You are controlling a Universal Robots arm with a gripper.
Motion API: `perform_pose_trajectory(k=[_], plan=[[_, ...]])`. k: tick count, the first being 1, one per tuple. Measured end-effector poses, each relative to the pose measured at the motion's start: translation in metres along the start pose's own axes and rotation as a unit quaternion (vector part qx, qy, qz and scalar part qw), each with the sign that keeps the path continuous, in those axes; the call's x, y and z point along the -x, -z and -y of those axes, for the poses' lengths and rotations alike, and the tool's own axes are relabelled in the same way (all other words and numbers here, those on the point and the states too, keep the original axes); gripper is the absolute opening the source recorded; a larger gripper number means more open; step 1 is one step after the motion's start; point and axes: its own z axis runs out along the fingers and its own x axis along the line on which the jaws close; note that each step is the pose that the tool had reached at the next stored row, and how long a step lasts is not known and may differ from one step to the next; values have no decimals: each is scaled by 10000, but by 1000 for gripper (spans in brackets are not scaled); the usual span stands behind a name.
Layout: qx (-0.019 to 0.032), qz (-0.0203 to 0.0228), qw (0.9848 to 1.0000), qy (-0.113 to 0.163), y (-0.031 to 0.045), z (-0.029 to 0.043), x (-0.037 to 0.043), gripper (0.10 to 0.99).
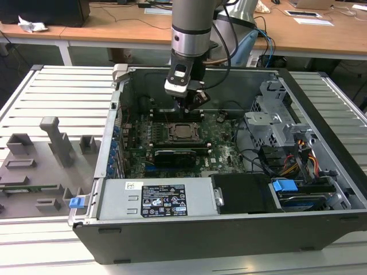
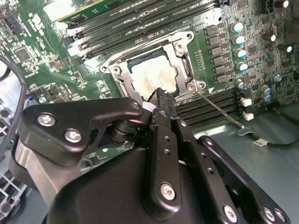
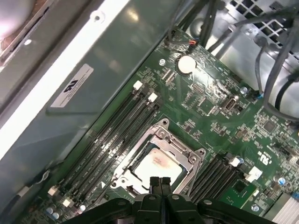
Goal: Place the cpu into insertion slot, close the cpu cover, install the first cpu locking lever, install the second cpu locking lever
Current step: 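Install the first cpu locking lever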
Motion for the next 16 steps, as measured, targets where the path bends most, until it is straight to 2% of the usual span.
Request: perform_pose_trajectory(k=[5,10,12,13,16], plan=[[6,0,9995,325,0,0,0,106],[13,0,9976,689,0,0,0,106],[16,0,9964,846,0,0,0,106],[19,1,9950,999,0,0,0,106],[24,1,9921,1258,0,0,0,106]])
